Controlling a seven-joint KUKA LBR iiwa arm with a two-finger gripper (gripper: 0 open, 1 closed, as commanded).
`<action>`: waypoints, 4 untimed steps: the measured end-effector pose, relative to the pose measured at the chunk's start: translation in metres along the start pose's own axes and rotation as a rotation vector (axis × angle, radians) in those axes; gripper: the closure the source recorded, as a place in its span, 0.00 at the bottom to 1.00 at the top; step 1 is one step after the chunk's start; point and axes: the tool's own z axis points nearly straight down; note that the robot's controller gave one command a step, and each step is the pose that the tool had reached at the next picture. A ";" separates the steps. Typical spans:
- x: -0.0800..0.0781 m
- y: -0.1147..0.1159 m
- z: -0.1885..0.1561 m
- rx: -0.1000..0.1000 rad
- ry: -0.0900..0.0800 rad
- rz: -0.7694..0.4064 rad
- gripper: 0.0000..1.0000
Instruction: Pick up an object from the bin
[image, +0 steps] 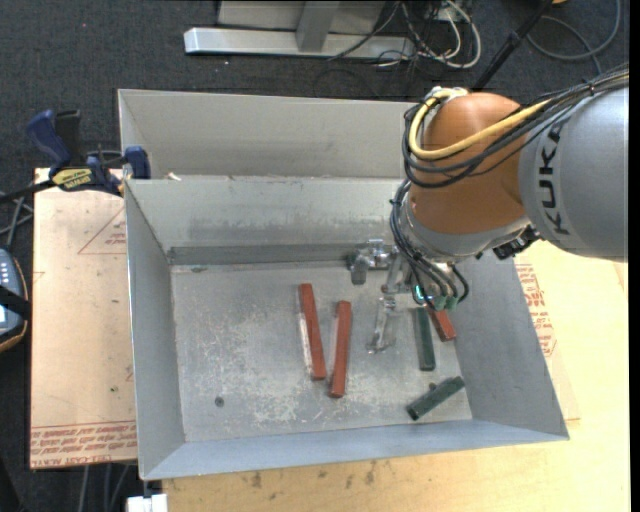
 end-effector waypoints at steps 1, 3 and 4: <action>-0.002 0.000 -0.004 0.000 -0.008 0.001 0.00; -0.030 0.008 0.070 0.001 -0.012 -0.380 0.00; -0.037 0.016 0.114 0.002 -0.010 -0.499 0.00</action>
Offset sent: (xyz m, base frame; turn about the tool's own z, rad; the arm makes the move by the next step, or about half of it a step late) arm 0.0968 0.0287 -0.0670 -0.2867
